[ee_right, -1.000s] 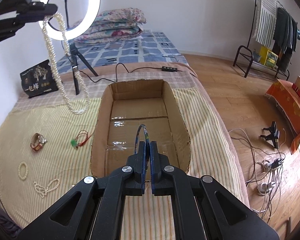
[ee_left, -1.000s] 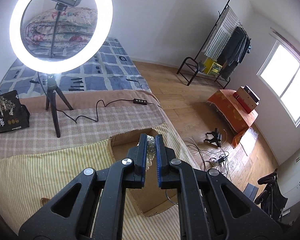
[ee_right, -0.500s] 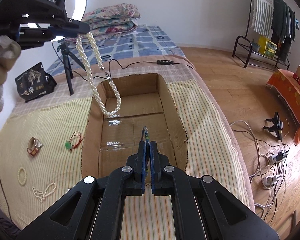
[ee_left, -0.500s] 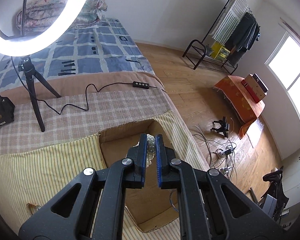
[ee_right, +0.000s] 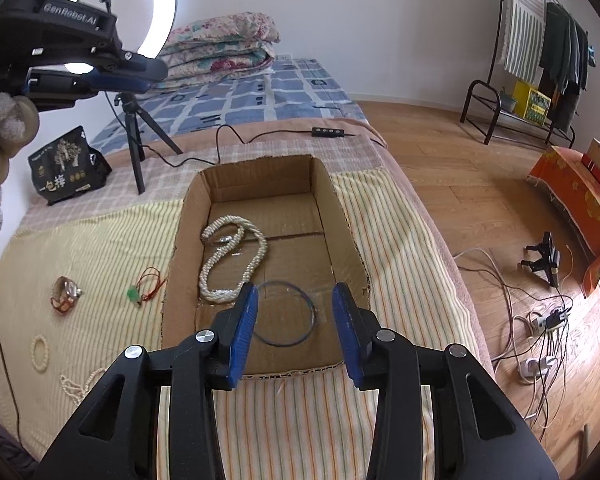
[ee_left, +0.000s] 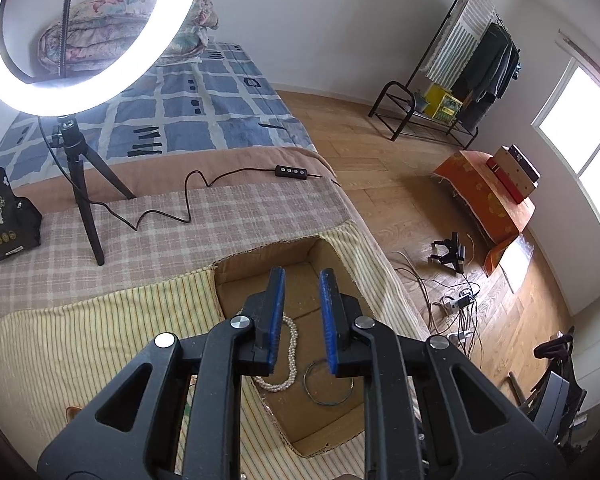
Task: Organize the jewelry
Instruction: 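Carry the necklace and bangle into the cardboard box and open both tools, then withdraw both tools from the box back over the remaining jewelry, then grasp the red-strap watch with the left tool while the right tool grasps the pearl stud, then carry the watch and pearl stud into the box and open both tools, then withdraw both tools from the box toward the remaining jewelry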
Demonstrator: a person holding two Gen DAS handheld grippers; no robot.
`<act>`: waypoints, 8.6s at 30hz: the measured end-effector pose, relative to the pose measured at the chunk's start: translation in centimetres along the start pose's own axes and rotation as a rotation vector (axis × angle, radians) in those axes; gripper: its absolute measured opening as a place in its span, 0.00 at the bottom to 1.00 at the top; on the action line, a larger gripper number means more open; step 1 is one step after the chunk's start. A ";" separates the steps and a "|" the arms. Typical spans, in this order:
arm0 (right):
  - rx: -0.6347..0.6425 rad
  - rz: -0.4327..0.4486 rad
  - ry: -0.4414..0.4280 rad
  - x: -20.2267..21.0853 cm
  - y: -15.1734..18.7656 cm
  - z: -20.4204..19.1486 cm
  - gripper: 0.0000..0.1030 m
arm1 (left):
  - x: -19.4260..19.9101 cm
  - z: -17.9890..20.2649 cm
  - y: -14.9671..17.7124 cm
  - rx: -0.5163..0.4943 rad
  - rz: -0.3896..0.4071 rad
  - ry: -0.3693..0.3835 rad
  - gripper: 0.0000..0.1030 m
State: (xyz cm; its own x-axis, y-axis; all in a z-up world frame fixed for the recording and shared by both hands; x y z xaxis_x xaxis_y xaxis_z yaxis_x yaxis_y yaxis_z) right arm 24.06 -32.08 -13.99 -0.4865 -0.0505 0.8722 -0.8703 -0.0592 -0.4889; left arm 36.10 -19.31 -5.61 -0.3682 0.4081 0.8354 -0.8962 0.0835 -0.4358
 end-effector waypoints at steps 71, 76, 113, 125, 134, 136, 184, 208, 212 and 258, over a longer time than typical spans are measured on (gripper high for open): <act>0.314 -0.221 -0.215 -6.7 10.6 -15.0 0.32 | -0.3 -27.4 21.9 0.385 -0.211 -0.156 0.42; 0.304 -0.241 -0.218 -7.7 10.4 -14.9 0.29 | -0.9 -28.1 21.5 0.409 -0.214 -0.141 0.41; 0.307 -0.247 -0.193 -9.1 8.9 -15.6 0.07 | -2.6 -28.1 21.0 0.406 -0.233 -0.152 0.07; 0.304 -0.212 -0.208 -7.5 8.6 -15.4 0.07 | -0.8 -27.1 20.2 0.395 -0.186 -0.136 0.07; 0.300 -0.152 -0.233 -5.2 7.2 -15.6 0.07 | 0.9 -24.7 18.5 0.359 -0.133 -0.100 0.07; 0.292 -0.135 -0.237 -4.7 6.7 -15.4 0.07 | 1.3 -23.8 18.1 0.344 -0.120 -0.088 0.07; -0.058 -0.005 -0.160 -7.5 -6.6 -0.6 0.07 | -6.4 -1.6 14.5 0.062 -0.170 0.119 0.07; -0.116 0.005 -0.130 -7.5 -7.2 0.5 0.50 | -7.3 -0.9 14.5 0.031 -0.188 0.108 0.20; -0.112 0.010 -0.128 -7.2 -7.1 0.3 0.50 | -6.9 -1.0 14.7 0.023 -0.181 0.097 0.20; 0.186 0.067 -0.269 3.9 0.9 -12.3 0.51 | 10.7 -20.4 21.2 0.255 0.014 -0.112 0.21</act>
State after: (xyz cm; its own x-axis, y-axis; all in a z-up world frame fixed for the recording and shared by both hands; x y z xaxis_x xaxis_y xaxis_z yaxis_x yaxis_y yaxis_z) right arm 20.46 -20.07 -10.83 -0.4828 -0.3199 0.8153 -0.7964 -0.2268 -0.5606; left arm 18.16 5.42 -12.74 -0.3932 0.3032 0.8680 -0.9190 -0.1586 -0.3609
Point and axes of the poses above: each gripper's, at about its wrist camera, not at the fingertips, and x roughly against the way its jaws point, z to its right, y to its underside, the point moved 6 cm from there along -x, roughly the way its jaws point, and after that the axes turned 12 degrees about -z, right-handed, at the moved point
